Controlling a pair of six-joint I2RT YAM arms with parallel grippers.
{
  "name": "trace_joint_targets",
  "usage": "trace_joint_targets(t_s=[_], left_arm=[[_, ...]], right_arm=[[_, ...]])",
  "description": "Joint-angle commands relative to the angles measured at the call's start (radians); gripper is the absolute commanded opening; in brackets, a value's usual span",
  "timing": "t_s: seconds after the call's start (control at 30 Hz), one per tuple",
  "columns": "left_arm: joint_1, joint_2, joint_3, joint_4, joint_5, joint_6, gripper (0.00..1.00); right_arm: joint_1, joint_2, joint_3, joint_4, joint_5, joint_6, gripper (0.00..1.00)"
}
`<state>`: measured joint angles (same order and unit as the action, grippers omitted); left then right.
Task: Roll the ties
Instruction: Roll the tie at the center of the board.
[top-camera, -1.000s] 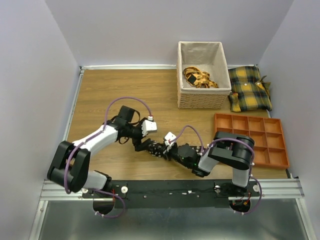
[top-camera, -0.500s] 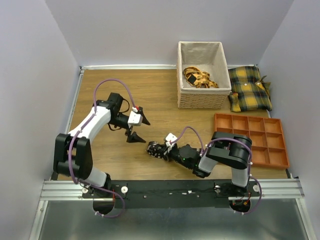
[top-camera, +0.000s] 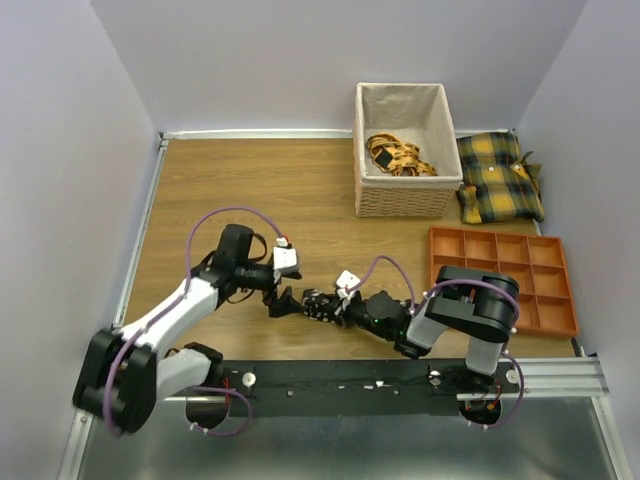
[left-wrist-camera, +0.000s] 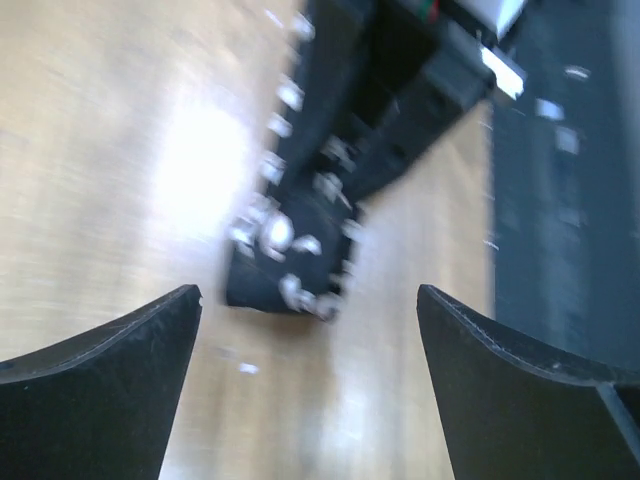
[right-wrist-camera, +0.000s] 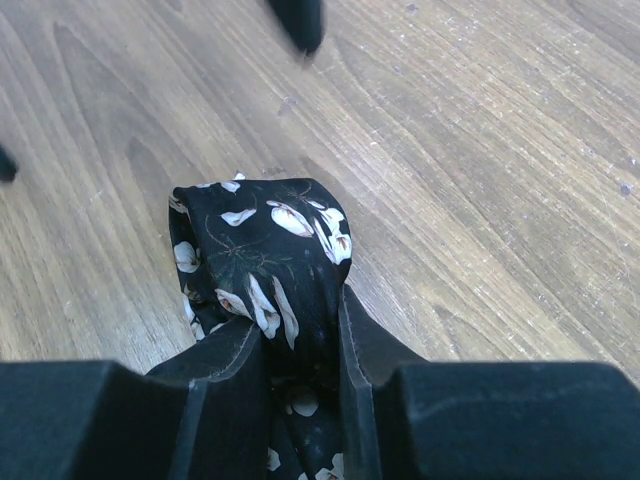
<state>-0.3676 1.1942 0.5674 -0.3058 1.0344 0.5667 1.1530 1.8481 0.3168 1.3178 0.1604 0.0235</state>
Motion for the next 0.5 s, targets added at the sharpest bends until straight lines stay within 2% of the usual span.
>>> trace_joint_targets(t_s=[0.0, 0.1, 0.17, 0.23, 0.27, 0.3, 0.33, 0.37, 0.4, 0.47], left_arm=[[-0.071, -0.208, -0.106, 0.353, -0.250, -0.228, 0.99], [-0.108, -0.182, -0.101, 0.398, -0.320, -0.214, 0.99], [-0.114, -0.047, 0.010, 0.273, -0.275, -0.132, 0.99], [-0.114, 0.043, 0.066, 0.266, -0.273, -0.096, 0.99], [-0.111, 0.047, 0.054, 0.474, -0.283, -0.153, 0.99], [-0.110, 0.044, 0.039, 0.597, -0.260, -0.345, 0.99], [-0.113, 0.030, -0.007, 0.729, -0.232, -0.466, 0.99], [-0.125, 0.024, -0.041, 0.992, -0.214, -0.629, 0.99], [-0.140, 0.015, -0.084, 1.108, -0.215, -0.830, 0.99], [-0.212, -0.036, -0.236, 1.244, -0.256, -0.872, 0.99]], right_arm=[[0.011, -0.016, -0.021, -0.131, -0.065, -0.066, 0.01], [0.011, -0.009, -0.001, -0.141, -0.082, -0.070, 0.01], [0.011, 0.002, 0.001, -0.124, -0.091, -0.069, 0.01], [0.011, 0.013, -0.005, -0.089, -0.087, -0.060, 0.01], [0.011, 0.014, -0.007, -0.086, -0.082, -0.056, 0.01], [0.011, 0.013, -0.010, -0.094, -0.078, -0.051, 0.01], [0.011, 0.004, -0.022, -0.097, -0.061, -0.047, 0.01], [0.010, 0.002, -0.030, -0.094, -0.055, -0.045, 0.01], [0.010, -0.001, -0.035, -0.086, -0.048, -0.046, 0.01], [0.010, -0.004, -0.045, -0.086, -0.048, -0.053, 0.01]])
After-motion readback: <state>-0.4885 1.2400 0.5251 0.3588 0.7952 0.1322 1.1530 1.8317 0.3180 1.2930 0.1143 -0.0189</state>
